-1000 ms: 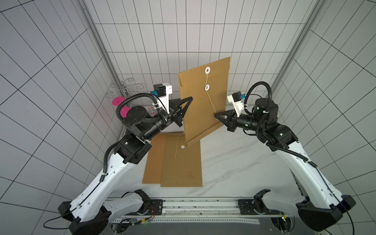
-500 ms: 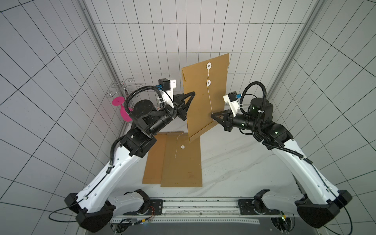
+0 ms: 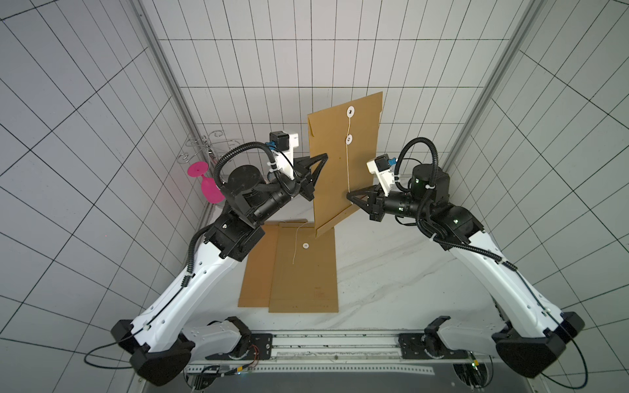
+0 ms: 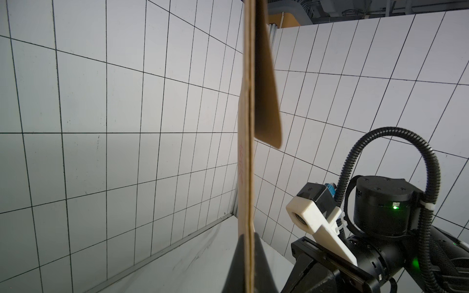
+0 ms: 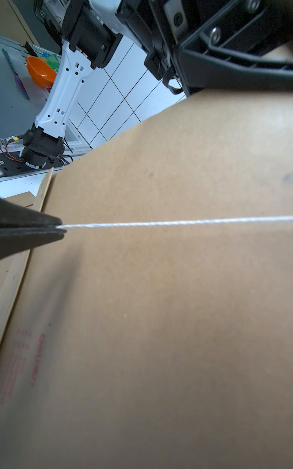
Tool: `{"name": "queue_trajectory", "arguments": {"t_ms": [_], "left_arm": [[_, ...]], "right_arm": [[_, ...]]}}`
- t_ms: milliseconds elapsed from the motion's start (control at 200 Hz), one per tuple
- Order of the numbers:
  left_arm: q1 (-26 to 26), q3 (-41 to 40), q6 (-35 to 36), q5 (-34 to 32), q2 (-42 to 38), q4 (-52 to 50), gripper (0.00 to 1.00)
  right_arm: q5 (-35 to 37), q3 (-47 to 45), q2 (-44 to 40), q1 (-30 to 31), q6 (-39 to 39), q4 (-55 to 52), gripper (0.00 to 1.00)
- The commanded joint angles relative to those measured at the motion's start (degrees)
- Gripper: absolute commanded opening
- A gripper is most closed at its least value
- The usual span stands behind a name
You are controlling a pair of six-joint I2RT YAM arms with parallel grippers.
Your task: Open the file bag
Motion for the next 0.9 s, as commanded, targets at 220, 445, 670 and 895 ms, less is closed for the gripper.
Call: {"name": "queue_trajectory", "arguments": {"t_ms": [220,445,670,895], "left_arm": [[-3.1,0.4,7.4,-5.3,2.5,-4.3,0.00],[-5.7,-2.4,11.4,-9.1,1.5,-6.9,0.00],[-6.2,-5.6,13.1,-9.5,-0.2,-9.0,0.00],[-6.4,-8.4,13.2,-8.7,-1.4,-9.6,0.00]], "right_arm": [[-1.5,2.1,0.2,1.6,0.6,1.7,0.00],[-0.6,2.0,-0.1,1.6,-0.2,1.1,0.00],[-0.3,3.3,-0.5,1.6,-0.9,0.2,0.00],[0.9,5.0,-1.3,1.5,-2.2,-1.7,0.00]]}}
